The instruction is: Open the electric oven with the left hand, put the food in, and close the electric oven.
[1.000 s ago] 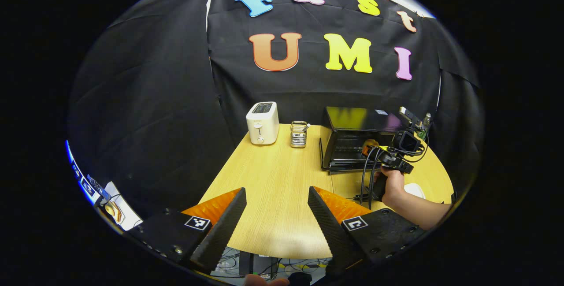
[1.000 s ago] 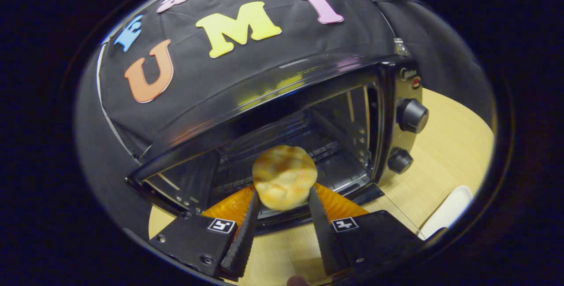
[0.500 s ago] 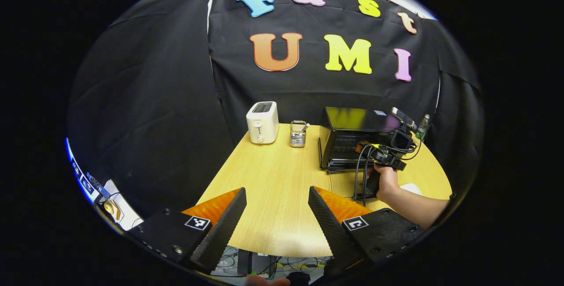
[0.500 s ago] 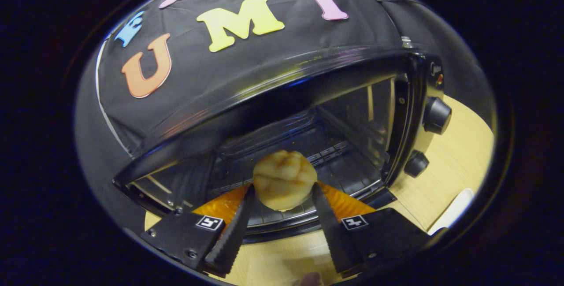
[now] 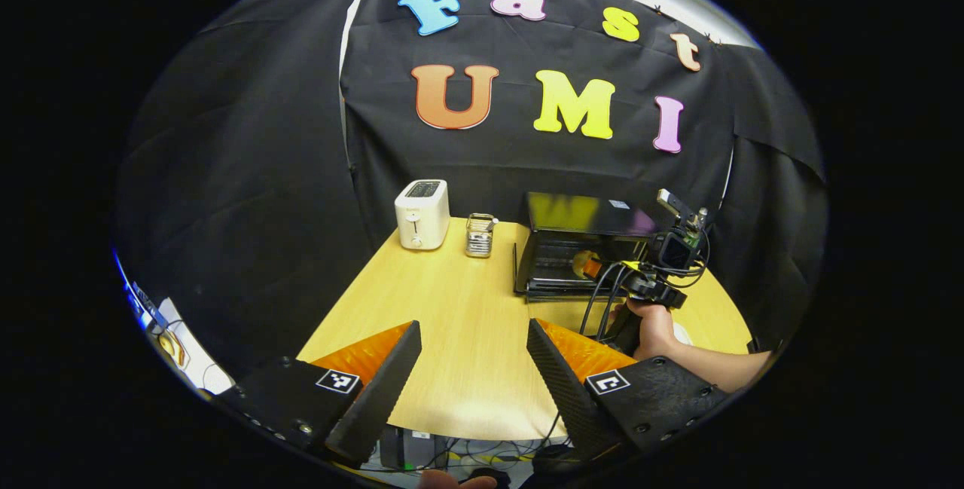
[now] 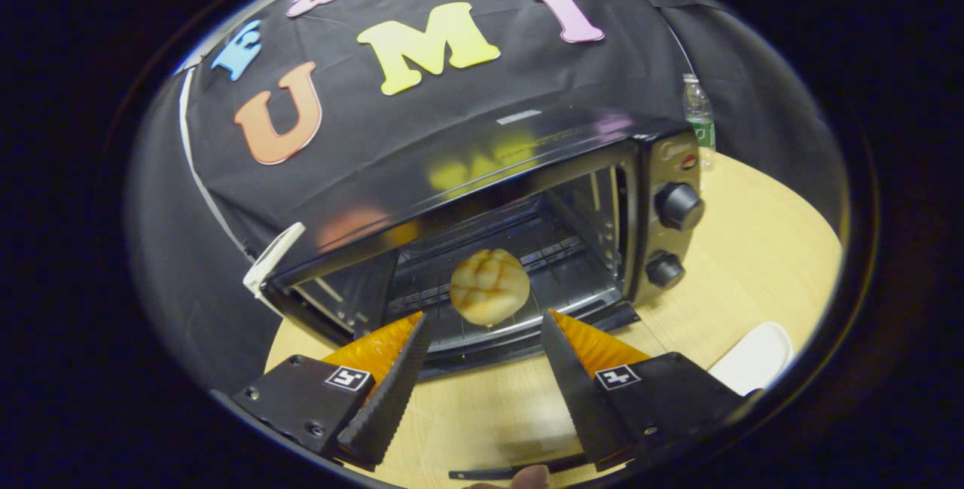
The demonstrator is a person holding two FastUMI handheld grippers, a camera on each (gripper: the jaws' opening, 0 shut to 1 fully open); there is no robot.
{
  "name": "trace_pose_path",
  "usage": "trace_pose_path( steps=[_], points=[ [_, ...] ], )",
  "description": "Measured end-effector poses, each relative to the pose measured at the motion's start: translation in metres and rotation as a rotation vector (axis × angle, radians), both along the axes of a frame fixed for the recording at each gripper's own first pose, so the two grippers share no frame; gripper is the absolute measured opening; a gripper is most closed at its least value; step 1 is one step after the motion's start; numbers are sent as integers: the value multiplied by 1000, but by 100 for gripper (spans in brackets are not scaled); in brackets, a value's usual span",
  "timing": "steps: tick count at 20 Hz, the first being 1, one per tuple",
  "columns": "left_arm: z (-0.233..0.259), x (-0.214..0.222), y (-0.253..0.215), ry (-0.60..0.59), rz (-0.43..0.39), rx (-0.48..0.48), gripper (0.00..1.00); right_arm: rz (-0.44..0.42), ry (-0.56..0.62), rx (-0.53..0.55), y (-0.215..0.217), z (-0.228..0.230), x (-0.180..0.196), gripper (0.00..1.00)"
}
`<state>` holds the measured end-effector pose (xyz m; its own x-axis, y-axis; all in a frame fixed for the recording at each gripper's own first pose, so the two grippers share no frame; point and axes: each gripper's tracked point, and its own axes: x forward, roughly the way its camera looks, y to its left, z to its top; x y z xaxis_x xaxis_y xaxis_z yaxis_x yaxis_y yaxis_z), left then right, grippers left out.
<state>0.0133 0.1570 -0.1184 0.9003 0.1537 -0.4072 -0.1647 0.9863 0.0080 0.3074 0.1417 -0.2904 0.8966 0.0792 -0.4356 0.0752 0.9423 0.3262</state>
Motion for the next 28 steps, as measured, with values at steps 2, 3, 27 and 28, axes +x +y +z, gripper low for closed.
trace_pose_path(
  steps=[2, 3, 27, 28],
  points=[
    [-7, 0, -8, -8, -15, -19, 93, 22, -4, -18, -3, 11, -26, 94],
    [-9, 0, -12, -10, -25, -27, 93, 37, -6, -26, -3, 17, -41, 94],
    [-181, 50, -172, 220, -263, -181, 93, -35, -10, -311, -174, 107, -257, 97],
    [-188, 55, -176, 229, -266, -175, 93, -50, 4, -302, -181, 104, -261, 96]
  ],
)
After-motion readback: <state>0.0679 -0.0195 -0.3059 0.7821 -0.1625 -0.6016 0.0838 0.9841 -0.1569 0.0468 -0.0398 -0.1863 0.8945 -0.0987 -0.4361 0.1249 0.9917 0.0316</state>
